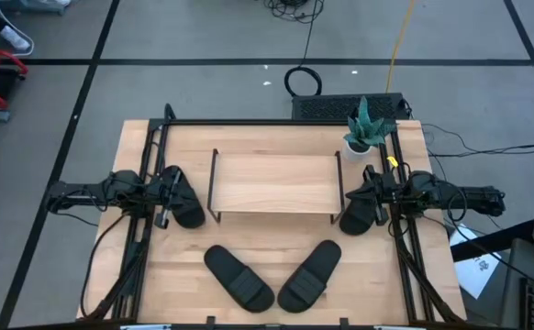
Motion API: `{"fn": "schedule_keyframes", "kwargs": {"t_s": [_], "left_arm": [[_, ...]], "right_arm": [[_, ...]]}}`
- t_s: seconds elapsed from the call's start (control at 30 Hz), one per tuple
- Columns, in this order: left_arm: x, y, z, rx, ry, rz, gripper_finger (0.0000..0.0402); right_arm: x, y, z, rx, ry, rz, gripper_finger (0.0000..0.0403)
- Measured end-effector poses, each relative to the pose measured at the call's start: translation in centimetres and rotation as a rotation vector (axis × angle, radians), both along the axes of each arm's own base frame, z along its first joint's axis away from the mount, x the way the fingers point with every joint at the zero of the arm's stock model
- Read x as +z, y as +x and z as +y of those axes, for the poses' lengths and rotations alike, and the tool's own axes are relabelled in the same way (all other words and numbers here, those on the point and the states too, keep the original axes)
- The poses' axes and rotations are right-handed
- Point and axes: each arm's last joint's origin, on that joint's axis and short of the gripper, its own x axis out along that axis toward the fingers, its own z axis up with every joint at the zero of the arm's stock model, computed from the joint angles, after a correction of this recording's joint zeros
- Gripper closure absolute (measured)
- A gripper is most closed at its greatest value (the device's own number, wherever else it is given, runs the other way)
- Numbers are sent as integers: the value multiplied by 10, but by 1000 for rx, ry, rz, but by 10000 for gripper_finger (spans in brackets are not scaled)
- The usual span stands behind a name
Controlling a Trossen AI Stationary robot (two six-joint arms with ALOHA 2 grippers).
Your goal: Pick and place slides into the shelf
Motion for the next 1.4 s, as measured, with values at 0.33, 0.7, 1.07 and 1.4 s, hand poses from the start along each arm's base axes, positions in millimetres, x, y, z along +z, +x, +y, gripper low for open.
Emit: {"fn": "schedule_keyframes", "kwargs": {"t_s": [0.33,0.7,1.07,1.4], "left_arm": [[0,0,0,0,0,0,380],[0,0,0,0,0,0,380],[0,0,0,1,7,-1,380],[5,0,1,22,-32,-47,380]], "right_arm": [[0,0,0,0,0,0,403],[0,0,0,0,0,0,403],[0,0,0,0,0,0,403],[0,0,0,0,0,0,403]]}}
